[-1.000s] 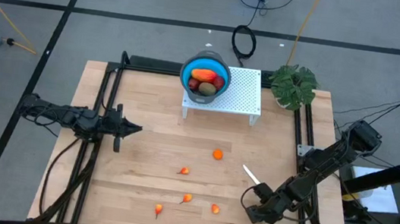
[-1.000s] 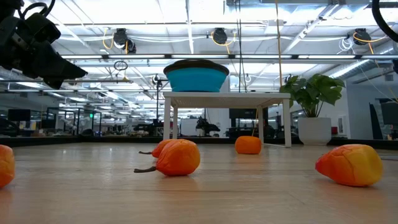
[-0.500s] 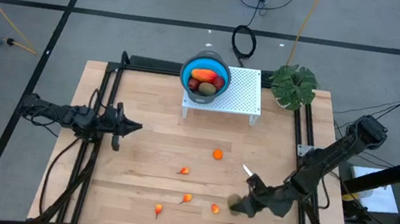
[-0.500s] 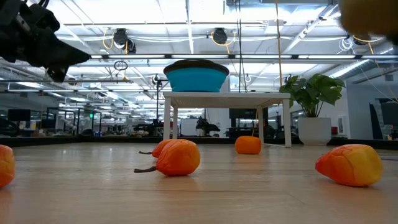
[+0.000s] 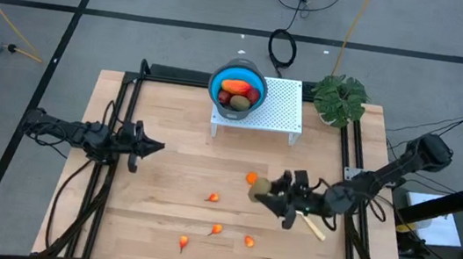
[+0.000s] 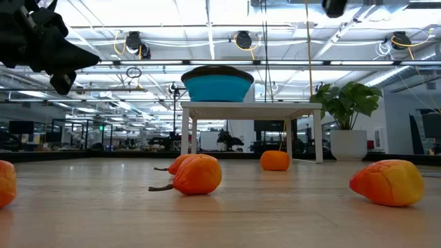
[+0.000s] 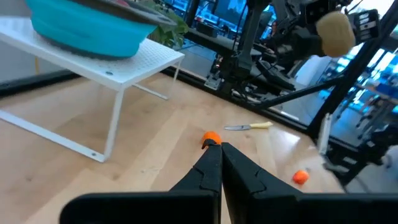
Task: Pick & Place Fruit
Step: Put the kiwi into the blue strainer bowl on the shelf
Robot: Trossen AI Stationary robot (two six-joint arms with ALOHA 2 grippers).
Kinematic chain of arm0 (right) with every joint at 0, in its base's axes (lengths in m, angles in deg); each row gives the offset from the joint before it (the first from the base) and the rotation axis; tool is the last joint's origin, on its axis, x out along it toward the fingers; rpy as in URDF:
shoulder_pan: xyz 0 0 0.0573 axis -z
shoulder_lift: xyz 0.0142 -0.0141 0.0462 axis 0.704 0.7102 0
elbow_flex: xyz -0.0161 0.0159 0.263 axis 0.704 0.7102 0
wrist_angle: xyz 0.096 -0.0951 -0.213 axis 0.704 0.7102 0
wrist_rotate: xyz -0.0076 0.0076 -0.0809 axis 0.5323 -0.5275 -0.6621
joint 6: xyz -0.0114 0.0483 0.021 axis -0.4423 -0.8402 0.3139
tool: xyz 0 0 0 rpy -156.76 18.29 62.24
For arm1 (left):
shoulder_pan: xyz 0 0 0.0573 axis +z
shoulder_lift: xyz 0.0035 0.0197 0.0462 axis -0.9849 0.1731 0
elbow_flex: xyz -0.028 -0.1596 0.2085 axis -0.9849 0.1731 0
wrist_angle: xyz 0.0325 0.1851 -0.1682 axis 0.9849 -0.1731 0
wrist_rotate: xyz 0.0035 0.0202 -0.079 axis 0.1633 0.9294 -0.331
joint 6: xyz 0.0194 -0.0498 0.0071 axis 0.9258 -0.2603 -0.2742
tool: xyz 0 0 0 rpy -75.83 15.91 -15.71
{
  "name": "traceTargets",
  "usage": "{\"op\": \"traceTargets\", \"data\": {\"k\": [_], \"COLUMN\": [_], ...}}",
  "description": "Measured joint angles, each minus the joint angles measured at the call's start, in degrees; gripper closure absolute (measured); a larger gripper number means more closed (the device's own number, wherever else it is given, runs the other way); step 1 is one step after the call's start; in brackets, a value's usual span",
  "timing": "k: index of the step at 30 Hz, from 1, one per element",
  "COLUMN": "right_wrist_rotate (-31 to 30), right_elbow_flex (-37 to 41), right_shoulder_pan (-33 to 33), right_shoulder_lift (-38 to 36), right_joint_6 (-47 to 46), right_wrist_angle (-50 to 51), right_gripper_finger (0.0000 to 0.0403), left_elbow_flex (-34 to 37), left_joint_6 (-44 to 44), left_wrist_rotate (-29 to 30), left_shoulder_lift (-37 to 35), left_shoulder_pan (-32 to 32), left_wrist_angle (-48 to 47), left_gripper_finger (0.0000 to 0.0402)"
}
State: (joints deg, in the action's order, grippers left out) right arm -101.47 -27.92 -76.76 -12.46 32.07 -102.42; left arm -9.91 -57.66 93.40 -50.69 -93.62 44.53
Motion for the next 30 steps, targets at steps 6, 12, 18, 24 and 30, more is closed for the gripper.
{"op": "traceTargets", "data": {"k": [6, 12, 18, 24, 30], "right_wrist_rotate": [-0.04, 0.09, 0.27, 0.53, 5.05], "right_elbow_flex": [0.0, 0.0, 0.0, 0.0, 0.0], "right_shoulder_pan": [5.05, 9.78, 13.7, 16.3, 18.33], "right_shoulder_lift": [0.02, 0.02, 0.02, 0.02, 0.02], "right_joint_6": [15.59, 26.01, 39.17, 53.96, 66.34], "right_wrist_angle": [-2.8, -2.46, -2.44, -2.45, -2.45], "right_gripper_finger": [0.0195, 0.0195, 0.0195, 0.0195, 0.0195], "left_elbow_flex": [0.0, 0.0, 0.0, 0.0, -0.02], "left_joint_6": [-5.74, -7.22, -8.65, -7.05, -6.36], "left_wrist_rotate": [-2.78, -2.84, -1.95, 1.0, 2.74], "left_shoulder_lift": [0.0, 0.02, 0.02, 2.63, 10.35], "left_shoulder_pan": [0.0, 0.0, 0.0, 0.0, 0.0], "left_wrist_angle": [0.08, 3.12, 11.43, 22.71, 33.9], "left_gripper_finger": [0.0396, 0.0386, 0.0334, 0.0262, 0.0193]}}
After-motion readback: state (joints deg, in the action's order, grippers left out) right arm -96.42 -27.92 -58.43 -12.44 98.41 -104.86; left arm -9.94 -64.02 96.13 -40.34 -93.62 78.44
